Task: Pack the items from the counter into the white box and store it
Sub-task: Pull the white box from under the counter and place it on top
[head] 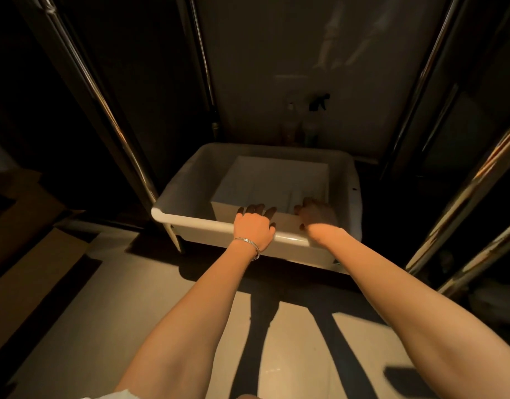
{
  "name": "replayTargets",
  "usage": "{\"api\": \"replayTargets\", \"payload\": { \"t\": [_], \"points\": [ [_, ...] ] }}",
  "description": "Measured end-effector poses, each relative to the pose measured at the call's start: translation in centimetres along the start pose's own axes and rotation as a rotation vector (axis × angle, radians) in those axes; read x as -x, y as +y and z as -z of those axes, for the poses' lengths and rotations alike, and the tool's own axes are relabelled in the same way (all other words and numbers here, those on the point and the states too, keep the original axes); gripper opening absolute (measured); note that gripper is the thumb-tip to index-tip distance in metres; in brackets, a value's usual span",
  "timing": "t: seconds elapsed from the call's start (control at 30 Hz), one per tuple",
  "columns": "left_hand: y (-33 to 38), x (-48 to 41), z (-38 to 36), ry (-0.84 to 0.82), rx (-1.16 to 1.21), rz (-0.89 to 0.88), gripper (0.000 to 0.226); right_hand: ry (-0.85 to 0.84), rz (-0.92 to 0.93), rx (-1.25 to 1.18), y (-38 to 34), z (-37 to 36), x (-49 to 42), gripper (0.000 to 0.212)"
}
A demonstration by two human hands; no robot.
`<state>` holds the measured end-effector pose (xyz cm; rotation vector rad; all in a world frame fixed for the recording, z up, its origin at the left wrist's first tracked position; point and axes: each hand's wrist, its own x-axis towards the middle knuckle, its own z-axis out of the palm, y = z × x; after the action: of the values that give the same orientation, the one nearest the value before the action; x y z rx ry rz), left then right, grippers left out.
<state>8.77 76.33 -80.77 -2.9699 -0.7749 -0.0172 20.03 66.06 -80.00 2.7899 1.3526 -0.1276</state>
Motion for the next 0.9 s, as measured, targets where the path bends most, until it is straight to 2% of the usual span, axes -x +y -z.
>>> {"api": "replayTargets", "payload": {
  "t": [0.1, 0.27, 0.33, 0.43, 0.53, 0.6, 0.67, 0.83, 0.9],
  "points": [
    [0.2, 0.1, 0.1, 0.006, -0.021, 0.009, 0.039, 0.052, 0.022, -0.053, -0.4, 0.0, 0.6, 0.034],
    [-0.4, -0.5, 0.9, 0.019, -0.043, -0.022, 0.038, 0.204, -0.020, -0.043, 0.5, 1.2, 1.6, 0.055],
    [-0.8, -0.7, 1.4, 0.020, -0.031, -0.034, 0.045, 0.195, -0.008, -0.026, 0.8, 2.6, 2.2, 0.058],
    [-0.9, 0.1, 3.8, 0.065, -0.036, -0.062, 0.044, 0.182, 0.014, 0.006, 1.4, 5.6, 3.9, 0.057],
    [-0.6, 1.9, 7.7, 0.128, 0.038, -0.102, 0.041, 0.171, -0.026, -0.056, 1.3, 9.1, 7.0, 0.045],
    [-0.5, 3.6, 11.1, 0.165, 0.087, -0.103, 0.031, 0.270, 0.005, -0.019, 0.6, 12.0, 9.2, 0.045],
    [-0.6, 5.4, 15.4, 0.177, 0.091, -0.098, 0.028, 0.301, 0.020, -0.005, 0.1, 15.5, 11.6, 0.045],
    [-1.7, 10.6, 25.5, 0.104, 0.063, -0.161, 0.046, 0.225, 0.019, 0.002, -1.4, 25.0, 18.2, 0.049],
    [-2.3, 12.4, 29.2, 0.094, 0.077, -0.174, 0.046, 0.198, 0.025, -0.008, -2.5, 28.7, 20.4, 0.049]
  ]
}}
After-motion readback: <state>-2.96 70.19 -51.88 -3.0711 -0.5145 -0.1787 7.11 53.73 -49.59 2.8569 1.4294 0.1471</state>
